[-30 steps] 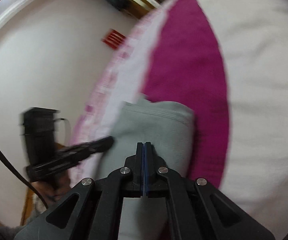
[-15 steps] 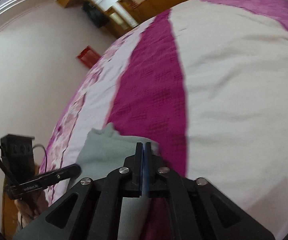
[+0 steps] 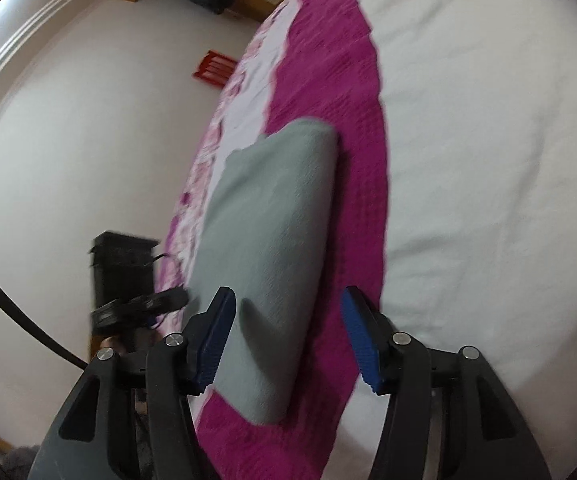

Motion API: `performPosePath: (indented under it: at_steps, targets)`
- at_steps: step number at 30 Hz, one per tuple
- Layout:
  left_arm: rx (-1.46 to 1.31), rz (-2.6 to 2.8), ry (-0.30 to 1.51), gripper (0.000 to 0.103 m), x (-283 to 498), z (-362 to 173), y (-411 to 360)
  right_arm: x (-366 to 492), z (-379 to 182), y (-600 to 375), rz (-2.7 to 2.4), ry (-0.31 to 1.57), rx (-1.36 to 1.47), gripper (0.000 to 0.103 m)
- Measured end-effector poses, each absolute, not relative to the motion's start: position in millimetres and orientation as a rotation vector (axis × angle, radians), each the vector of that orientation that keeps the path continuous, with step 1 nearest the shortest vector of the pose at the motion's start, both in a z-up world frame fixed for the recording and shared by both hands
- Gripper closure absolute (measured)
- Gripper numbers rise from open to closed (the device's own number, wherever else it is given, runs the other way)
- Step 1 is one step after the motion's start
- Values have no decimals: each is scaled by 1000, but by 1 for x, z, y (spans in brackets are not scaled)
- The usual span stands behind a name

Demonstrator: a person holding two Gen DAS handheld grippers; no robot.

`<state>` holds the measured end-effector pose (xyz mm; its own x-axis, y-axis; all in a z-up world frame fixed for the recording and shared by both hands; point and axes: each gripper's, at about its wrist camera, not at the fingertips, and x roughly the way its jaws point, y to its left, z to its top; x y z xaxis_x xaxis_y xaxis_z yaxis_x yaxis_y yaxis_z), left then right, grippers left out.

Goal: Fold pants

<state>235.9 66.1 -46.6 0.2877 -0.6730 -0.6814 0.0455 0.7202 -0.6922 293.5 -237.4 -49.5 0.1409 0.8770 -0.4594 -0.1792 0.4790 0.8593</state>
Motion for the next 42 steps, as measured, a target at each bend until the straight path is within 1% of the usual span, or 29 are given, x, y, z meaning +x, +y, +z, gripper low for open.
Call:
performPosePath:
  at_steps: [4,6,11,12,13,14,15,16,19,22,28,31,33,34,35,36,37,38,39,40,42]
  targets:
    - [-699,-631,1173,22,257,-51,56,302,-54,-225,930,1195,735,47]
    - [-689,-633,1182,22,271,-59,47,310,-56,-216,947,1188,753,47]
    - [-632,-674,1128,22,277,-59,37,322,-60,-205,976,1189,779,48]
    - [-619,-678,1117,24,275,-59,37,323,-59,-203,976,1194,779,49]
    - [-605,-668,1115,36,273,-60,37,321,-58,-206,975,1195,770,54]
    - [-585,-642,1120,45,271,-61,38,321,-57,-205,966,1194,754,60]
    - [-586,-629,1123,56,270,-63,40,322,-59,-203,951,1198,732,69]
    - [-622,-631,1120,65,269,-65,43,322,-60,-202,941,1201,726,72]
    - [-616,-616,1108,69,262,-60,43,317,-53,-203,913,1176,689,75]
    - [-560,-598,1089,71,261,-45,34,316,-36,-204,885,1144,633,76]
    - [-570,-638,1005,71,286,-6,16,342,9,-235,873,1067,618,76]
    - [-576,-652,955,70,302,3,4,362,11,-255,878,1045,657,76]
    - [-604,-649,943,69,310,-8,3,377,-4,-263,878,1079,708,76]
    - [-619,-637,954,65,315,-20,4,380,-14,-264,867,1094,729,76]
    - [-623,-603,989,62,319,-40,5,381,-34,-263,819,1138,744,75]
    - [-619,-566,1029,60,322,-57,5,382,-53,-256,747,1216,716,74]
    - [-634,-589,1040,62,323,-75,6,382,-67,-253,715,1260,703,74]
    - [-650,-616,978,62,319,-74,12,380,-68,-257,731,1209,737,74]
    - [-664,-623,974,61,319,-71,13,380,-64,-258,735,1201,731,73]
    - [-674,-620,1004,60,321,-70,13,379,-62,-258,731,1214,711,70]
    - [-665,-620,1049,59,324,-67,13,375,-55,-257,729,1203,638,68]
